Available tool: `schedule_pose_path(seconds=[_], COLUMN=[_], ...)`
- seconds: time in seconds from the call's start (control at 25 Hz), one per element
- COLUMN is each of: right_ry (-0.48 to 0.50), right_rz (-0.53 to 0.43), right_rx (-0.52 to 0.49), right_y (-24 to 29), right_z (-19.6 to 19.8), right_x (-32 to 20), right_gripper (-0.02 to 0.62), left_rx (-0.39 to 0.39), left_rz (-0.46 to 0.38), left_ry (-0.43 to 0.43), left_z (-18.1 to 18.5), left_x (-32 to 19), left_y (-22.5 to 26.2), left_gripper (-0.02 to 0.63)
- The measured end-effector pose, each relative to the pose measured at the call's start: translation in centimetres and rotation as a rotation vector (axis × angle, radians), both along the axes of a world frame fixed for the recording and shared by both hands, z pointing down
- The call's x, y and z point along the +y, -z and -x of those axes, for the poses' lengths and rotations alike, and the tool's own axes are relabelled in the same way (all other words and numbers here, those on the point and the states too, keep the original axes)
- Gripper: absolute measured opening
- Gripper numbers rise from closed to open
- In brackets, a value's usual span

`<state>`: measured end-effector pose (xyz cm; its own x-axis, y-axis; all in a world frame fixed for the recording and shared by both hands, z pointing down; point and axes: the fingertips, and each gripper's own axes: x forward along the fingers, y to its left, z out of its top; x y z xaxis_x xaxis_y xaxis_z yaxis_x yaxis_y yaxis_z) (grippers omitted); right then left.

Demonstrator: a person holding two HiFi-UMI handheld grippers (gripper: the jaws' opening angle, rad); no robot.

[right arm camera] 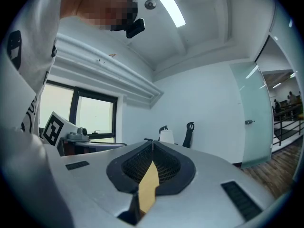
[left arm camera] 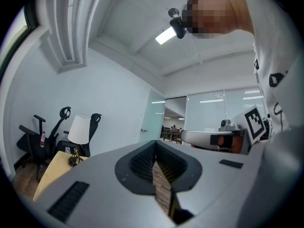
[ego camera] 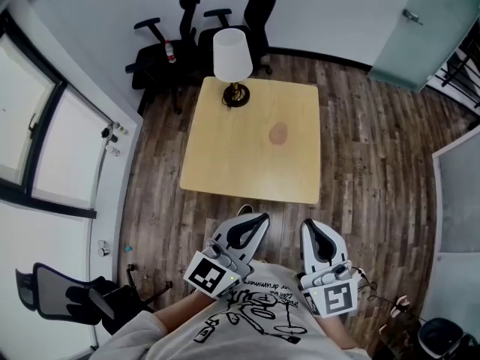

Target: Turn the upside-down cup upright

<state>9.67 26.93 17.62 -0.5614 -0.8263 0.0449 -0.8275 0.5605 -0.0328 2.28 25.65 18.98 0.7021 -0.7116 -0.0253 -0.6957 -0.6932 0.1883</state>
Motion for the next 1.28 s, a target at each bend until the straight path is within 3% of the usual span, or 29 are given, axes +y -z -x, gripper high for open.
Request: schedule_pose_path(seconds=[0.72, 1.08, 1.28], right_ry=[-0.11, -0.131, -0.114], right_rz=[0.018, 0.059, 0.039], right_rx=[0.001, -0.004, 0.013], right_y=[0.5, -1.1, -1.4], right_z=[4.7, 5.4, 5.2], right_x=[-20.7, -22.9, -23.8], right_gripper=[0.025, 0.025, 0.025], left_rx=[0.014, 0.007, 0.009], left_rz=[-0.015, 0.052, 0.043], left_ry=[-0.13, -0.152, -0.127], left_z=[4.3, 5.2, 4.9], left_x=[-20.7, -22.7, -23.4], left_y=[1.5, 0.1, -0.1], left_gripper=[0.008, 0.008, 0.008])
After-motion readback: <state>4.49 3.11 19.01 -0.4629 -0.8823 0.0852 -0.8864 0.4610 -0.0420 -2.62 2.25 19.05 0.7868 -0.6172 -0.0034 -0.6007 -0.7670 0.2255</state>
